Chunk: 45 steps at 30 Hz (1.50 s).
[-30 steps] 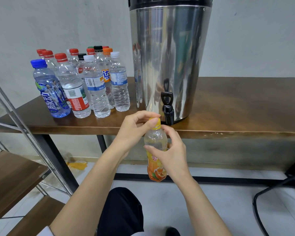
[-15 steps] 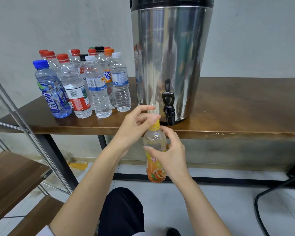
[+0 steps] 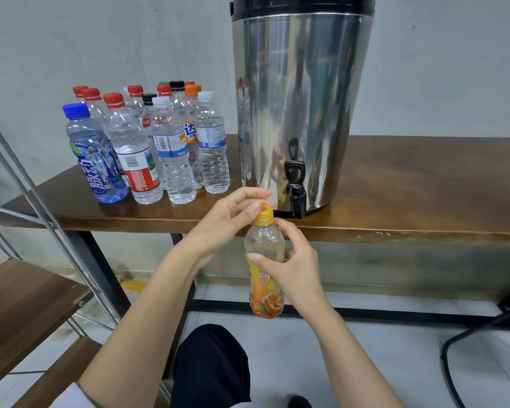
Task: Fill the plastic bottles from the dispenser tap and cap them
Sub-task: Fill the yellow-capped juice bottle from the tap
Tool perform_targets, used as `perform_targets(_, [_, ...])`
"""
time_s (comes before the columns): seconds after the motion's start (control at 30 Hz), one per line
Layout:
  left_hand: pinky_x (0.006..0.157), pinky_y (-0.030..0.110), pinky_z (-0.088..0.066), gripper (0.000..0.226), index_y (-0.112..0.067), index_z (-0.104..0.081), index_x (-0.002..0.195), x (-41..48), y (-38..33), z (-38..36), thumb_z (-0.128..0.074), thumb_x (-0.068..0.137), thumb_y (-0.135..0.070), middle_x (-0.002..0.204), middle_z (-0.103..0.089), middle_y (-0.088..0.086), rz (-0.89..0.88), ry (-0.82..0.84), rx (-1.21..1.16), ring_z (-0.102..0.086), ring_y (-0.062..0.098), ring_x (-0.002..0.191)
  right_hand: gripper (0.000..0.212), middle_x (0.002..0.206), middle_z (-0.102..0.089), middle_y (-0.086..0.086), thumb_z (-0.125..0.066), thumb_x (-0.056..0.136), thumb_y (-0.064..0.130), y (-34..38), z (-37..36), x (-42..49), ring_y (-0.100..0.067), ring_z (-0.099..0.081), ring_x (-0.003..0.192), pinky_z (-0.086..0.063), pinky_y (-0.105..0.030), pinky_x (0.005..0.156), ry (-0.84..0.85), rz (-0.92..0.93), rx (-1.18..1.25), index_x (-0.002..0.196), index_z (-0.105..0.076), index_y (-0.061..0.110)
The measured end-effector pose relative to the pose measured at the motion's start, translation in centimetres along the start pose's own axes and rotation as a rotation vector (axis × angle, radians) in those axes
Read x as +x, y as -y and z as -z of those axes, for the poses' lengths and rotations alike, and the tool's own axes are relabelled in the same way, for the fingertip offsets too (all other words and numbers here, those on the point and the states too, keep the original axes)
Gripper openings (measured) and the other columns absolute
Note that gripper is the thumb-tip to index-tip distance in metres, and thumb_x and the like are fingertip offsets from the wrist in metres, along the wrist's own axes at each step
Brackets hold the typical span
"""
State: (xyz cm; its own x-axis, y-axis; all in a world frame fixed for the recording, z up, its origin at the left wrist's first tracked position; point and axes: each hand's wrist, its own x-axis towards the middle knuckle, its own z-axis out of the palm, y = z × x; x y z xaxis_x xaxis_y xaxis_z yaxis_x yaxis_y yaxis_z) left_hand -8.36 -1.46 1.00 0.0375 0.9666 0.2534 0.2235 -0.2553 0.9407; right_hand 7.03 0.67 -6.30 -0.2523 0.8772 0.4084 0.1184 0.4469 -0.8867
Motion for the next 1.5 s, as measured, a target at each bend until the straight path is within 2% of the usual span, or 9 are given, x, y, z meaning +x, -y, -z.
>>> perform_targets(0.13, [0.092, 0.028, -0.05, 0.036, -0.024, -0.063, 0.105, 0.3, 0.4, -0.1, -0.081, 0.075, -0.032, 0.095, -0.07, -0.008, -0.04, -0.133, 0.014, -0.065, 0.007, 0.096, 0.063, 0.118, -0.058, 0.019, -0.088, 0.069, 0.029, 0.5, -0.1, 0.0, 0.007, -0.053, 0.11, -0.049, -0.021, 0.09, 0.018, 0.005, -0.027, 0.111, -0.05, 0.056])
perform_targets(0.47, [0.094, 0.027, -0.053, 0.032, -0.017, -0.058, 0.112, -0.2, 0.8, 0.6, -0.068, 0.083, -0.025, 0.105, -0.075, -0.001, -0.035, -0.105, -0.05, -0.068, 0.013, 0.103, 0.066, 0.119, -0.06, 0.018, -0.079, 0.059, 0.052, 0.1, -0.6, -0.2, -0.004, -0.059, 0.11, -0.054, -0.039, 0.092, 0.034, -0.018, 0.025, 0.121, -0.056, 0.047])
perform_targets(0.73, [0.082, 0.012, -0.049, 0.014, -0.017, -0.063, 0.108, -0.1, 1.2, 4.8, -0.049, 0.104, -0.019, 0.102, -0.069, -0.01, -0.131, -0.847, -0.114, -0.065, -0.001, 0.091, 0.065, 0.13, -0.056, 0.013, -0.086, 0.074, 0.027, 4.0, -2.6, 3.7, 0.001, -0.05, 0.122, -0.041, -0.024, 0.105, 0.03, 0.09, 0.055, 0.128, -0.052, 0.038])
perform_targets(0.83, [0.087, 0.017, -0.05, 0.014, -0.017, -0.062, 0.108, -0.1, 1.8, 7.2, -0.049, 0.104, -0.019, 0.106, -0.069, -0.004, -0.118, -0.94, -0.117, -0.065, 0.002, 0.094, 0.065, 0.133, -0.054, 0.01, -0.081, 0.079, 0.033, 6.5, -4.7, 6.8, -0.004, -0.049, 0.125, -0.042, -0.031, 0.108, -0.001, 0.154, 0.092, 0.136, -0.05, 0.033])
perform_targets(1.0, [0.081, 0.012, -0.048, 0.015, -0.015, -0.063, 0.11, -0.6, 2.5, 9.9, -0.051, 0.103, -0.019, 0.102, -0.068, -0.006, -0.108, -1.005, -0.03, -0.063, -0.004, 0.089, 0.071, 0.144, -0.046, 0.002, -0.075, 0.085, 0.033, 9.0, -8.5, 11.7, 0.001, -0.041, 0.122, -0.024, 0.005, 0.088, -0.028, 0.207, 0.036, 0.147, -0.042, 0.023])
perform_targets(1.13, [0.086, 0.018, -0.047, 0.014, -0.022, -0.061, 0.114, -0.7, 3.7, 11.5, -0.055, 0.101, -0.024, 0.106, -0.066, -0.011, -0.079, -1.005, 0.129, -0.06, -0.002, 0.096, 0.072, 0.147, -0.042, 0.0, -0.072, 0.088, 0.037, 8.1, -11.0, 14.1, -0.013, -0.044, 0.132, -0.031, -0.02, 0.099, -0.002, 0.196, -0.031, 0.15, -0.037, 0.026])
perform_targets(1.27, [0.097, 0.021, -0.044, 0.041, -0.023, -0.046, 0.139, 0.3, 5.3, 13.1, -0.057, 0.1, -0.03, 0.13, -0.055, -0.009, -0.052, -0.98, 0.259, -0.053, -0.002, 0.113, 0.072, 0.149, -0.039, 0.003, -0.071, 0.089, 0.038, 6.8, -12.8, 15.5, -0.01, -0.041, 0.133, -0.033, -0.021, 0.103, -0.007, 0.189, -0.048, 0.151, -0.034, 0.026])
perform_targets(1.37, [0.114, 0.036, -0.031, 0.064, -0.023, -0.027, 0.152, 1.4, 6.5, 13.9, -0.06, 0.098, -0.032, 0.153, -0.036, -0.002, -0.045, -0.986, 0.372, -0.033, 0.017, 0.14, 0.074, 0.152, -0.036, 0.004, -0.066, 0.092, 0.04, 6.1, -13.8, 15.8, -0.008, -0.035, 0.139, -0.033, -0.028, 0.111, -0.04, 0.235, -0.055, 0.154, -0.025, 0.031])
perform_targets(1.5, [0.12, 0.037, -0.003, 0.088, -0.021, -0.001, 0.158, 2.8, 7.9, 13.9, -0.061, 0.096, -0.038, 0.166, -0.002, 0.002, 0.024, -0.966, 0.469, 0.0, 0.015, 0.152, 0.079, 0.162, -0.02, 0.0, -0.05, 0.096, 0.05, 3.2, -15.1, 14.9, -0.007, -0.012, 0.149, -0.022, -0.043, 0.121, -0.067, 0.345, -0.18, 0.156, -0.001, 0.033])
